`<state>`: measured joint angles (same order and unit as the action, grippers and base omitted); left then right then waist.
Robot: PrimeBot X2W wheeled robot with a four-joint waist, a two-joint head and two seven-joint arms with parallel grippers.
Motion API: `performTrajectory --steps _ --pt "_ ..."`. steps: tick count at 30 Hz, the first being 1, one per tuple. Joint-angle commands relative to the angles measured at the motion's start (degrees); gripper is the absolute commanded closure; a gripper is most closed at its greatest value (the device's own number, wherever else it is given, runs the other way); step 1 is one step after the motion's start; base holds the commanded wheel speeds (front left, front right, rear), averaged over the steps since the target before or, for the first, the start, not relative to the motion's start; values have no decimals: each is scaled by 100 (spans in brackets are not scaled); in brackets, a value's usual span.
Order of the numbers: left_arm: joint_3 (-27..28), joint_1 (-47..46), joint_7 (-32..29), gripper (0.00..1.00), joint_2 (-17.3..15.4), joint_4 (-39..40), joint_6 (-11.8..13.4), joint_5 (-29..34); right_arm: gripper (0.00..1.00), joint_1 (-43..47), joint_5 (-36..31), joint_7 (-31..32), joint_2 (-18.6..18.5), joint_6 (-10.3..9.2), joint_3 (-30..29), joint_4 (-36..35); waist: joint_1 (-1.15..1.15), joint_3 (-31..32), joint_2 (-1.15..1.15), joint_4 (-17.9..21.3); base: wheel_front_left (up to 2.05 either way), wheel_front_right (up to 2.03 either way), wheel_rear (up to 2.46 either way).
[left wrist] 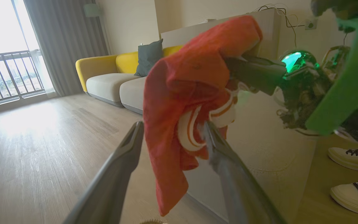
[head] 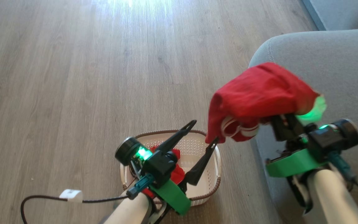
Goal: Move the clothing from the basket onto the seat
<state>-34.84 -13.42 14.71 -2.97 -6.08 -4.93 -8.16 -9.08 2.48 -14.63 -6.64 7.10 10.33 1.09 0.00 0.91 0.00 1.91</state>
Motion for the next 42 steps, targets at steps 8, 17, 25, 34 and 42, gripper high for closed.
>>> performTrajectory --steps 8,17,25,34,42 --pt "408 166 29 0 9 -443 -143 43 100 -53 -136 -37 -94 39 -537 -414 0 10 0 31 0 0 0" --pt "477 356 29 0 4 -1048 -235 152 100 108 -185 -37 -42 39 -957 -473 0 -10 0 125 0 0 0" --pt "543 459 29 0 7 -1069 -251 108 100 248 -297 -37 48 39 -1318 -264 0 -3 0 171 0 0 0" --pt "471 465 29 0 9 -1002 -255 22 100 243 -304 -37 69 39 -1428 -324 0 10 0 301 0 0 0" --pt "476 477 29 0 9 -984 -255 44 100 203 -328 -37 65 39 -1479 -409 0 -74 0 811 0 0 0"
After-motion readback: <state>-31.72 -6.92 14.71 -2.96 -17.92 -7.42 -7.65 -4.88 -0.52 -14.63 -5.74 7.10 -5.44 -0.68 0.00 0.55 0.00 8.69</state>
